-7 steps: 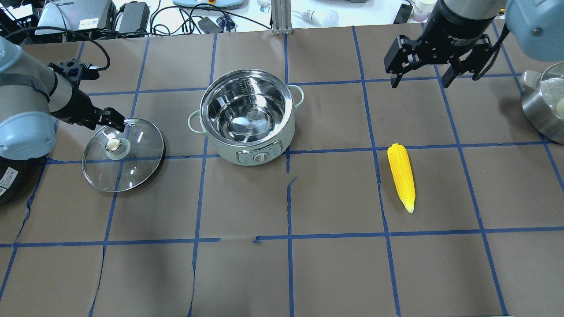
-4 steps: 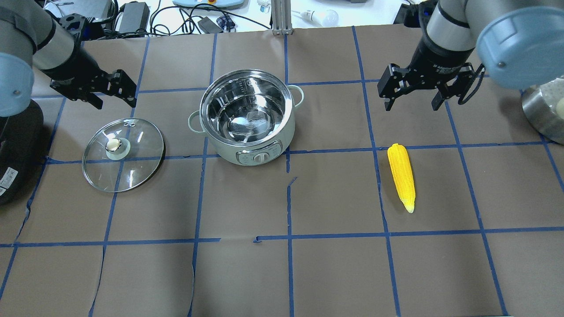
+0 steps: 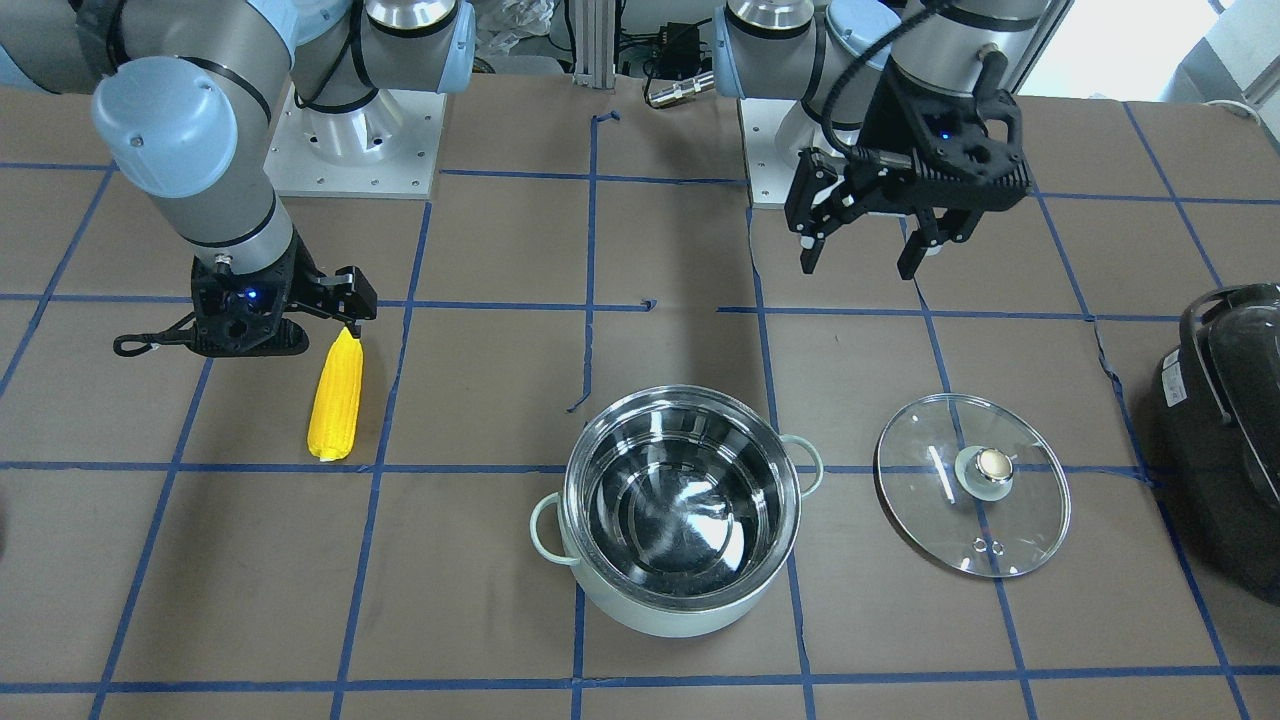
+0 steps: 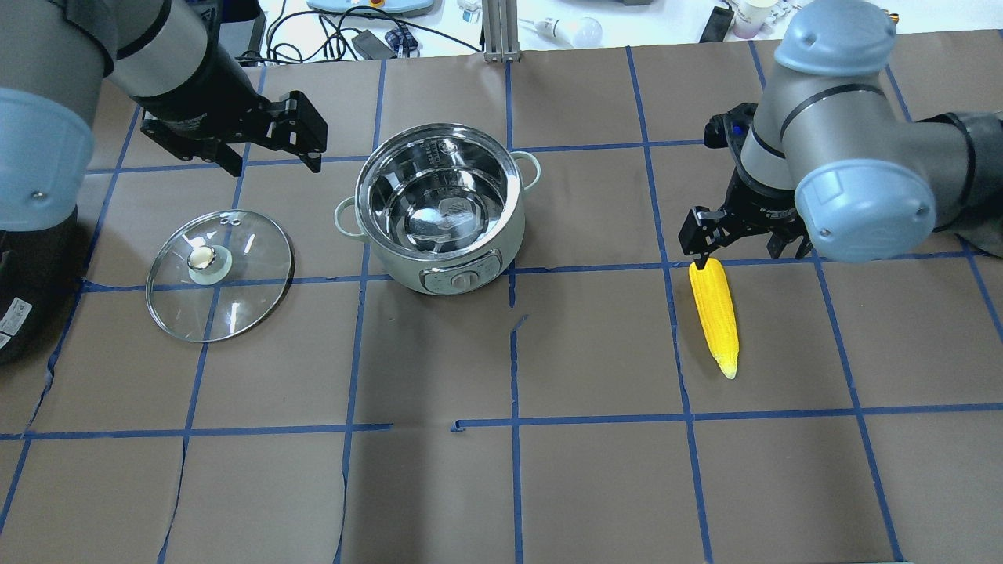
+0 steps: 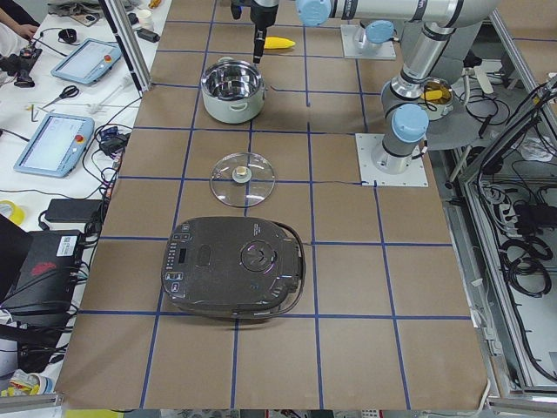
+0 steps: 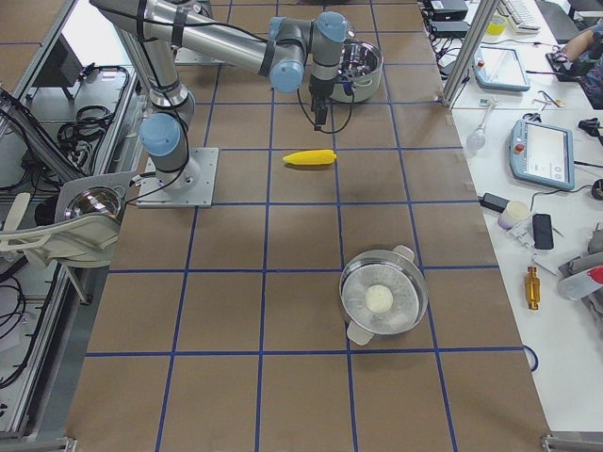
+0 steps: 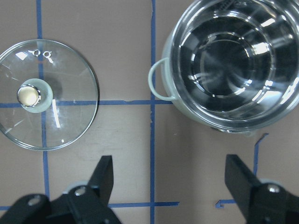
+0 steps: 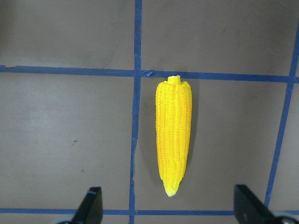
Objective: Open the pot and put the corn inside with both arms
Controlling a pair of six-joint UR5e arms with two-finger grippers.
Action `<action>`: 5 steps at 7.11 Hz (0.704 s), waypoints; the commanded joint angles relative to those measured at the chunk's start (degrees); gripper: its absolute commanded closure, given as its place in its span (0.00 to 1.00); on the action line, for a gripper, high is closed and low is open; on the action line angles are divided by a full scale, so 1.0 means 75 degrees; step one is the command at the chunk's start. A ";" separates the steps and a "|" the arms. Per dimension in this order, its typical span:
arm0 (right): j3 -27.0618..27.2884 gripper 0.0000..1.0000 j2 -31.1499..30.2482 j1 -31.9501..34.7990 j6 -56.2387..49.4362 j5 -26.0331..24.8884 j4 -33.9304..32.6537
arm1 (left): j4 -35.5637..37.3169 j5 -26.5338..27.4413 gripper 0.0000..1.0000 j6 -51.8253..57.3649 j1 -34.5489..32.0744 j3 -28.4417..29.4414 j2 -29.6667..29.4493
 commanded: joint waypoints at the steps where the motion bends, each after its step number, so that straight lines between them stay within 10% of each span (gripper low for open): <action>1: 0.1624 0.00 0.0045 -0.0663 -0.0413 0.0022 -0.2207 | 0.0161 -0.0055 0.10 -0.0219 -0.0334 -0.0345 0.0076; 5: 0.2288 0.00 0.1029 -0.0632 -0.0263 0.0432 -0.4233 | 0.0069 0.0877 0.01 -0.0079 -0.0322 -0.0336 0.0159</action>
